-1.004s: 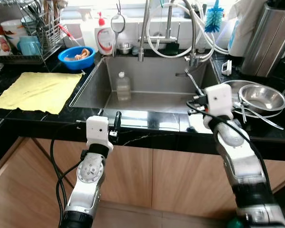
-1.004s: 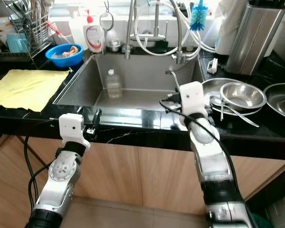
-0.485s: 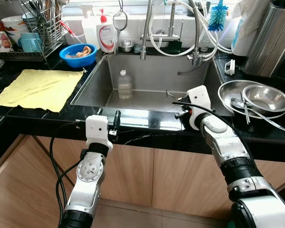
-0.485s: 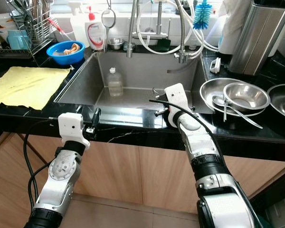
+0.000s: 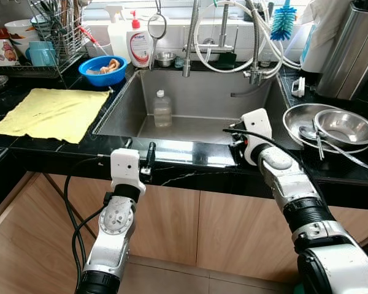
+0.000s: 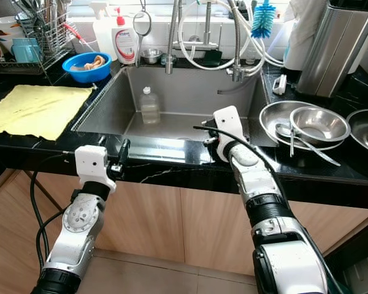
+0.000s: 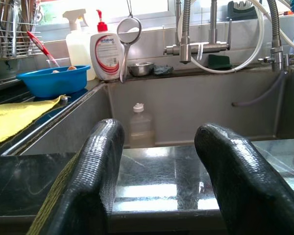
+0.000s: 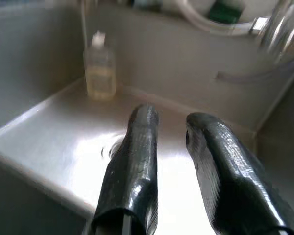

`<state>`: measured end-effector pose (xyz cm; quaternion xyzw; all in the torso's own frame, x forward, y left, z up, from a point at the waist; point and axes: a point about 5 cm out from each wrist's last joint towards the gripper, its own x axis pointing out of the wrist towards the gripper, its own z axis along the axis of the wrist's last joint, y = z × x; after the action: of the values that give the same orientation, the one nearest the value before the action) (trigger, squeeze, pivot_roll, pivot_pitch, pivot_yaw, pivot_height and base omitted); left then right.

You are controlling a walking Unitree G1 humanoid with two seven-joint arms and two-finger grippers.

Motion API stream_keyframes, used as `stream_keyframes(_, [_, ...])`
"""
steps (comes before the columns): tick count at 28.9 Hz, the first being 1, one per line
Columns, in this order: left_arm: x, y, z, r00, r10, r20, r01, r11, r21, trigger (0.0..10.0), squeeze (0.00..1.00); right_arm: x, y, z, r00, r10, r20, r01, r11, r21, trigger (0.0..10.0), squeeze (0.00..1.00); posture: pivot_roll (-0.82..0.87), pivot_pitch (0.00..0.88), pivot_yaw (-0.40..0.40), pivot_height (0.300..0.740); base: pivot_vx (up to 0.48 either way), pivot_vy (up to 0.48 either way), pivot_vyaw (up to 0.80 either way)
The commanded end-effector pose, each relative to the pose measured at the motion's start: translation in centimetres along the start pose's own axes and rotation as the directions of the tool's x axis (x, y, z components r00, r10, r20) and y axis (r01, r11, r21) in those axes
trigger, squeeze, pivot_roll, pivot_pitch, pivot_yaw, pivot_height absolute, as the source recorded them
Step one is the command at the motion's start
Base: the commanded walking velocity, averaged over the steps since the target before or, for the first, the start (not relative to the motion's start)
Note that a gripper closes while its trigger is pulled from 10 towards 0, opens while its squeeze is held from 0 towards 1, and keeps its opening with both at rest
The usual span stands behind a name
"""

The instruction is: Kitchen organization

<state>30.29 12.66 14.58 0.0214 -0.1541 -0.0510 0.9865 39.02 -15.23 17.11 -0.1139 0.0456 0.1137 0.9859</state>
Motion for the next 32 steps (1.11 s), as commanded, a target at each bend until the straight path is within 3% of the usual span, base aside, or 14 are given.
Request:
stream_keyframes(1, [0.0,0.3,0.1,1.0,0.009,0.003,-0.009,1.0,0.02,10.0,0.0,0.0,-0.2,2.6,0.991,-0.031,0.128,0.031,1.0,0.004,10.0,0.0,-0.12,0.0,0.036,0.74,0.0,0.0,0.0])
stream_keyframes(3, [-0.1,0.3,0.0,1.0,0.009,0.003,-0.009,1.0,0.02,10.0,0.0,-1.2,-0.9,5.3,0.943,-0.149,0.298,0.161,0.987,-0.016,10.0,0.0,-0.12,0.0,0.034,0.74,0.0,0.0,0.0])
stream_keyframes(5, [-0.1,0.3,0.0,1.0,0.01,0.001,-0.01,1.0,0.02,10.0,0.0,-2.1,-1.0,6.0,0.914,-0.196,0.355,0.213,0.977,-0.011,10.0,0.0,-0.12,0.0,0.034,0.74,0.0,0.0,0.0])
stream_keyframes(9, [-0.2,0.3,0.0,1.0,0.011,-0.001,-0.011,1.0,0.018,10.0,0.0,-4.6,-1.0,5.7,0.863,-0.291,0.412,0.314,0.949,0.011,10.0,0.0,-0.12,0.0,0.034,0.74,0.0,0.0,0.0])
stream_keyframes(13, [-0.3,0.2,-0.1,1.0,0.008,-0.006,-0.008,1.0,0.016,10.0,0.0,-7.0,-1.5,4.3,0.831,-0.384,0.402,0.406,0.913,0.032,10.0,0.0,-0.14,0.0,0.04,0.74,0.0,0.0,0.0])
stream_keyframes(14, [-0.3,0.2,-0.2,1.0,0.005,-0.008,-0.005,1.0,0.015,10.0,0.0,-7.6,-1.7,3.9,0.822,-0.414,0.391,0.431,0.901,0.048,10.0,0.73,-0.14,0.0,0.04,0.74,0.0,0.0,0.0])
stream_keyframes(15, [-0.3,0.1,-0.2,1.0,0.003,-0.008,-0.002,1.0,0.014,10.0,0.0,-8.3,-1.9,3.5,0.813,-0.439,0.383,0.446,0.892,0.074,10.0,1.0,-0.14,0.0,0.042,0.74,0.0,0.0,0.0])
stream_keyframes(18, [-0.2,0.0,-0.2,1.0,-0.002,-0.009,0.002,1.0,0.012,10.0,0.0,-10.0,-2.4,3.2,0.788,-0.475,0.391,0.472,0.875,0.112,10.0,1.0,-0.14,0.0,0.044,0.74,0.0,0.0,0.0])
stream_keyframes(22, [-0.2,-0.1,-0.2,1.0,-0.008,-0.009,0.008,1.0,0.01,10.0,0.0,-12.0,-2.8,1.5,0.789,-0.488,0.373,0.515,0.857,0.031,10.0,1.0,-0.15,0.0,0.044,0.74,0.0,0.0,0.0])
stream_keyframes(24, [-0.2,-0.1,-0.2,1.0,-0.008,-0.009,0.008,1.0,0.01,10.0,0.0,-12.8,-3.3,0.6,0.779,-0.533,0.33,0.551,0.833,0.046,10.0,1.0,-0.14,0.0,0.045,0.74,0.0,0.0,0.0])
stream_keyframes(32, [-0.3,0.0,-0.2,1.0,-0.012,-0.012,0.012,1.0,0.014,10.0,0.0,-13.6,-3.0,-1.4,0.796,-0.556,0.239,0.56,0.827,0.058,10.0,1.0,-0.14,0.0,0.05,0.74,0.0,0.0,0.0])
